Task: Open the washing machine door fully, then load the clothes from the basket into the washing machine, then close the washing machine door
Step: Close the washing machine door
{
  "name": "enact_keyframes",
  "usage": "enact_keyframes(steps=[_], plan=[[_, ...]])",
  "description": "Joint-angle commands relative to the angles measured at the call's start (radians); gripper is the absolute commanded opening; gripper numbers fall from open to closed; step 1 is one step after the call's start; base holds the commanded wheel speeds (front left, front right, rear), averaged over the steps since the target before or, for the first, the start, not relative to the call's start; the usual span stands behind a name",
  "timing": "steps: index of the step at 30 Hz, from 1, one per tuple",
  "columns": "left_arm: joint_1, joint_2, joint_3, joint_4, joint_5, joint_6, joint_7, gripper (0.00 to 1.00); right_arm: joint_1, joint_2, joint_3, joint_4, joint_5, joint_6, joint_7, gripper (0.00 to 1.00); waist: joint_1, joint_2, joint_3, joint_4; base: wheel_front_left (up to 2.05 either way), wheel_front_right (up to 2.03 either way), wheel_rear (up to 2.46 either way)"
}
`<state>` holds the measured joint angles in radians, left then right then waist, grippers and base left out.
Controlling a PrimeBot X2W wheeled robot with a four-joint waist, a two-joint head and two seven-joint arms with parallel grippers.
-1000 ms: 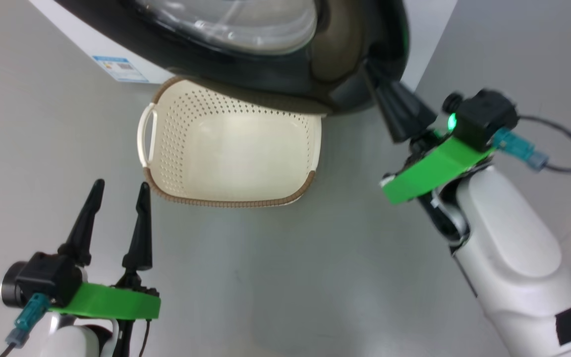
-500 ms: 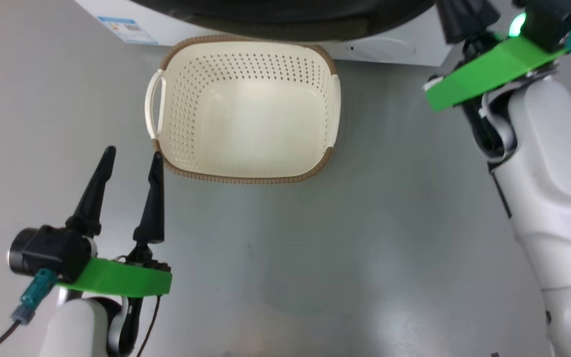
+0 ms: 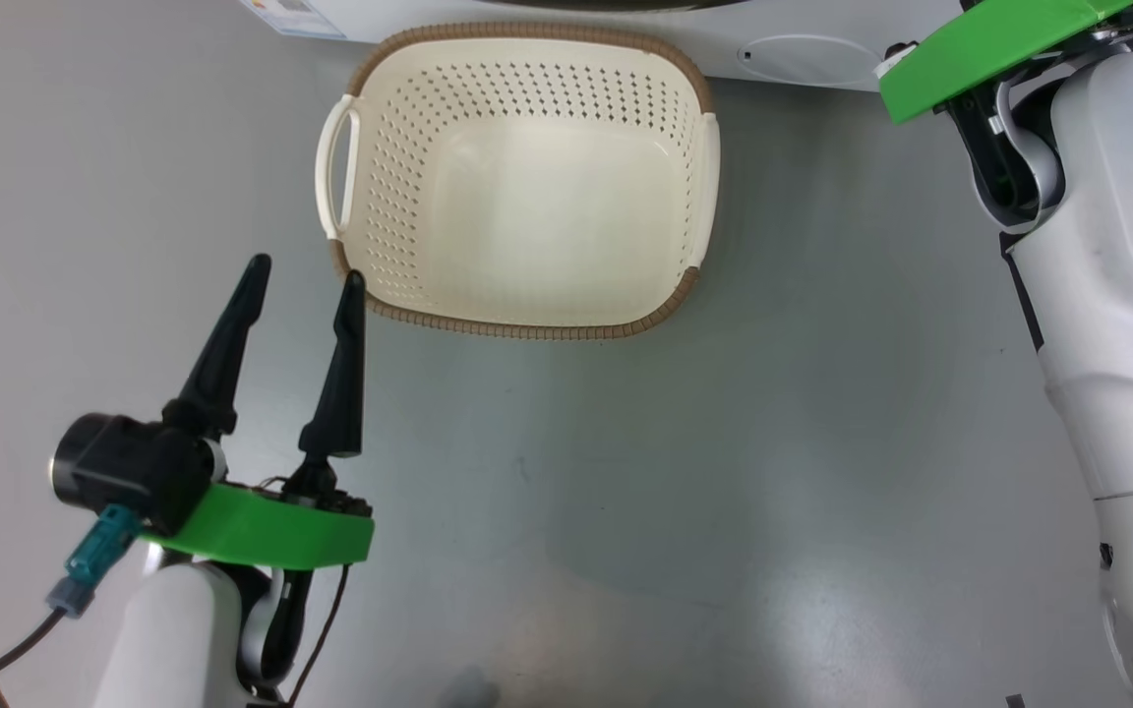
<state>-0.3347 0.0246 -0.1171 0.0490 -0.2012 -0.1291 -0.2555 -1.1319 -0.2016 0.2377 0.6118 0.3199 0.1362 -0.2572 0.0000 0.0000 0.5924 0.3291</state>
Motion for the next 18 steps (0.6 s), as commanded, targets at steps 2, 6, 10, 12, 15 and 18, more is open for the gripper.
enact_keyframes(steps=[2, 6, 10, 12, 15, 18], plan=[[-0.008, 0.026, 0.026, -0.022, -0.009, -0.002, -0.006, 1.0, -0.036, 0.015, -0.027, -0.009, 0.0, -0.006, -0.005, 0.0, 0.0, 0.0, -0.002, 0.004, 0.0, 0.0, 0.0], [-0.007, 0.026, 0.022, -0.019, -0.012, -0.002, -0.006, 1.0, -0.043, 0.016, -0.049, 0.012, -0.012, -0.006, -0.005, 0.0, 0.0, 0.0, -0.006, 0.004, 0.0, 0.0, 0.0], [-0.005, 0.026, 0.025, -0.018, -0.011, -0.002, -0.006, 1.0, -0.042, 0.015, -0.063, 0.024, -0.02, -0.006, -0.005, 0.0, 0.0, 0.0, -0.01, 0.001, 0.0, 0.0, 0.0], [-0.004, 0.026, 0.028, -0.018, -0.011, -0.002, -0.006, 1.0, -0.04, 0.016, -0.064, 0.025, -0.021, -0.006, -0.005, 0.0, 0.0, 0.0, -0.011, -0.001, 0.0, 0.0, 0.0], [-0.002, 0.026, 0.033, -0.019, -0.008, -0.002, -0.006, 1.0, -0.028, 0.02, -0.051, 0.02, -0.02, -0.006, -0.005, 0.0, 0.0, 0.0, -0.018, -0.008, 0.0, 0.0, 0.0], [0.002, 0.026, 0.041, -0.019, -0.006, -0.002, -0.006, 1.0, -0.004, 0.023, -0.034, 0.004, -0.008, -0.006, -0.005, 0.0, 0.0, 0.0, -0.03, -0.018, 0.0, 0.0, 0.0]])
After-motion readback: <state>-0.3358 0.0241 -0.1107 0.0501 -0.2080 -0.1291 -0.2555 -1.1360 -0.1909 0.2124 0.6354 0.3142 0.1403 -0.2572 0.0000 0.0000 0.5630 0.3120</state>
